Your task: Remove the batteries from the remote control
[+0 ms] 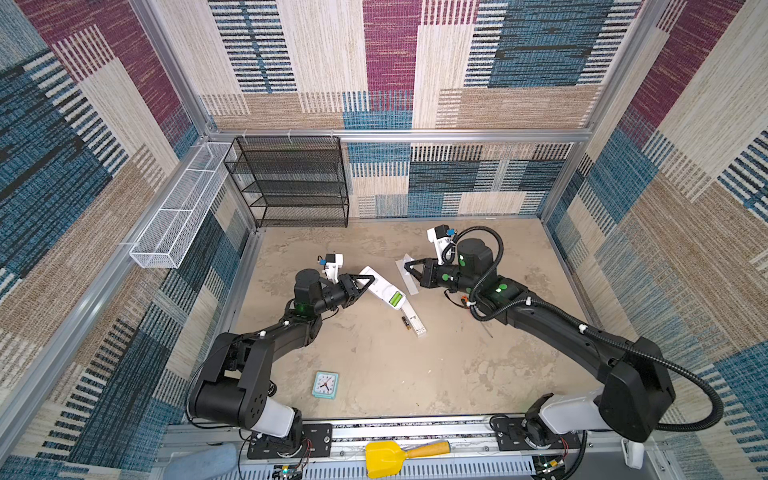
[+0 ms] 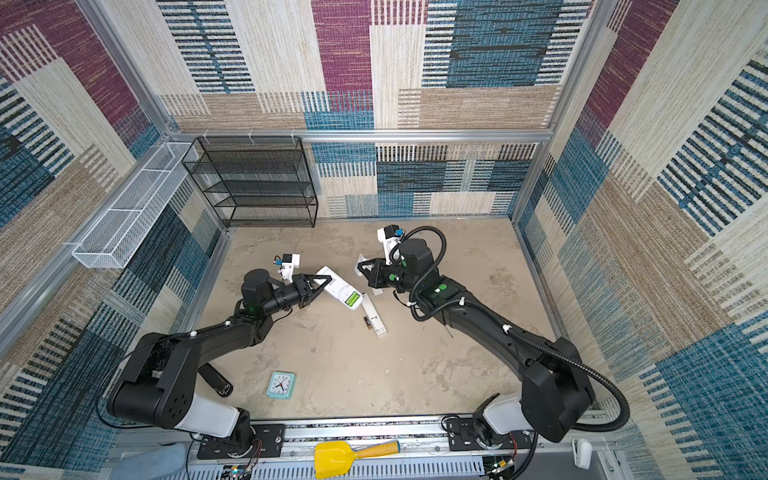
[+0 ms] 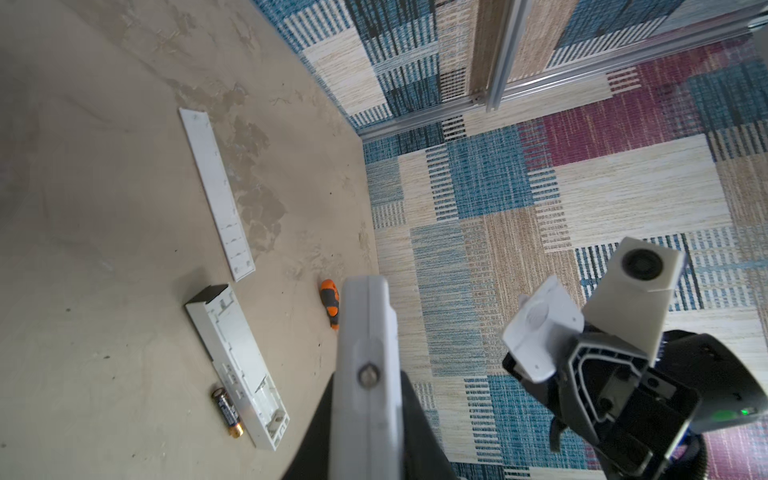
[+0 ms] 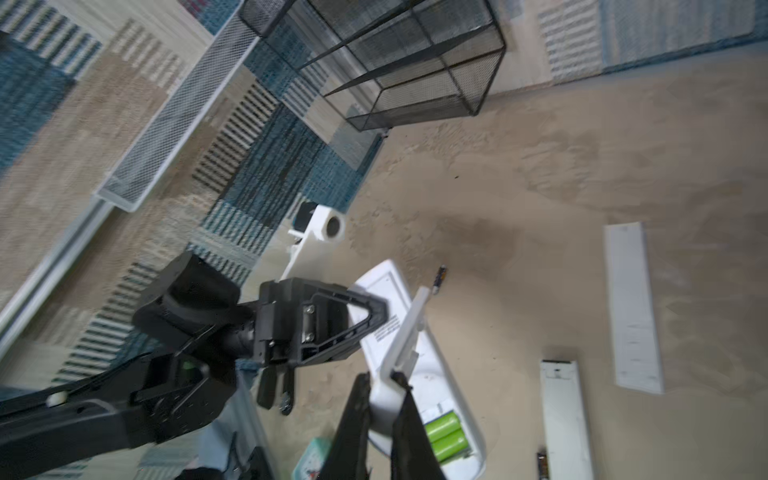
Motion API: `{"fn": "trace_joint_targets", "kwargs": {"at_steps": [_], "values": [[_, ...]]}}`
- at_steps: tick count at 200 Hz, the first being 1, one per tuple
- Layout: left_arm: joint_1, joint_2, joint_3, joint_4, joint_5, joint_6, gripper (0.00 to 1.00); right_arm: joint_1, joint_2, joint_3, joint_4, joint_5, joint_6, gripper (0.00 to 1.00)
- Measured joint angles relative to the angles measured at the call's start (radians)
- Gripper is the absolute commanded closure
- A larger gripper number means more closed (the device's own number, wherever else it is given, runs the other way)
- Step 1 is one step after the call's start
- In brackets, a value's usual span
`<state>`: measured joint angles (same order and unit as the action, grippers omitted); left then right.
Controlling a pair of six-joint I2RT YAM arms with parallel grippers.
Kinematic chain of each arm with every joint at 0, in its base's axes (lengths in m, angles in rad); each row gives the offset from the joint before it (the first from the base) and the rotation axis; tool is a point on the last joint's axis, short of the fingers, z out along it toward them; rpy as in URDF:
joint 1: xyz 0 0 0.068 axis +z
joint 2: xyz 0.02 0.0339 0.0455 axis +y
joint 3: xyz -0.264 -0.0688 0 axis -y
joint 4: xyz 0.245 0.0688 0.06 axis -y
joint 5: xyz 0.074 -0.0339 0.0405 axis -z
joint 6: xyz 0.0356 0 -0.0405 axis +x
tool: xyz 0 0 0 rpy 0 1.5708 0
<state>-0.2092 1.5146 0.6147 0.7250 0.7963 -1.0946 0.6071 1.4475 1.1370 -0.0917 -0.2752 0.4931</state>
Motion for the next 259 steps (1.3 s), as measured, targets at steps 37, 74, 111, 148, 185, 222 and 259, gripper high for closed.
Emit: {"fn": "trace_joint_targets", "kwargs": {"at_steps": [37,74,111,148,185,222,259], "values": [[0.005,0.055,0.055,-0.261,0.034,0.131,1.00,-0.002,0.231,0.200,-0.283,0.261,-0.232,1.00],[0.006,0.143,0.107,-0.408,0.066,0.235,1.00,-0.002,0.433,0.307,-0.458,0.460,-0.364,1.00],[0.006,0.188,0.136,-0.507,0.073,0.315,1.00,-0.002,0.613,0.434,-0.523,0.595,-0.441,0.99],[0.006,0.208,0.148,-0.575,0.064,0.373,1.00,-0.002,0.743,0.554,-0.558,0.666,-0.483,0.89],[0.006,0.251,0.161,-0.586,0.057,0.395,0.86,-0.002,0.781,0.589,-0.569,0.677,-0.494,0.71],[0.006,0.262,0.177,-0.597,0.034,0.413,0.68,-0.002,0.756,0.581,-0.595,0.678,-0.494,0.56],[0.017,0.237,0.198,-0.668,-0.013,0.451,0.55,-0.002,0.630,0.518,-0.588,0.666,-0.494,0.47]]}}
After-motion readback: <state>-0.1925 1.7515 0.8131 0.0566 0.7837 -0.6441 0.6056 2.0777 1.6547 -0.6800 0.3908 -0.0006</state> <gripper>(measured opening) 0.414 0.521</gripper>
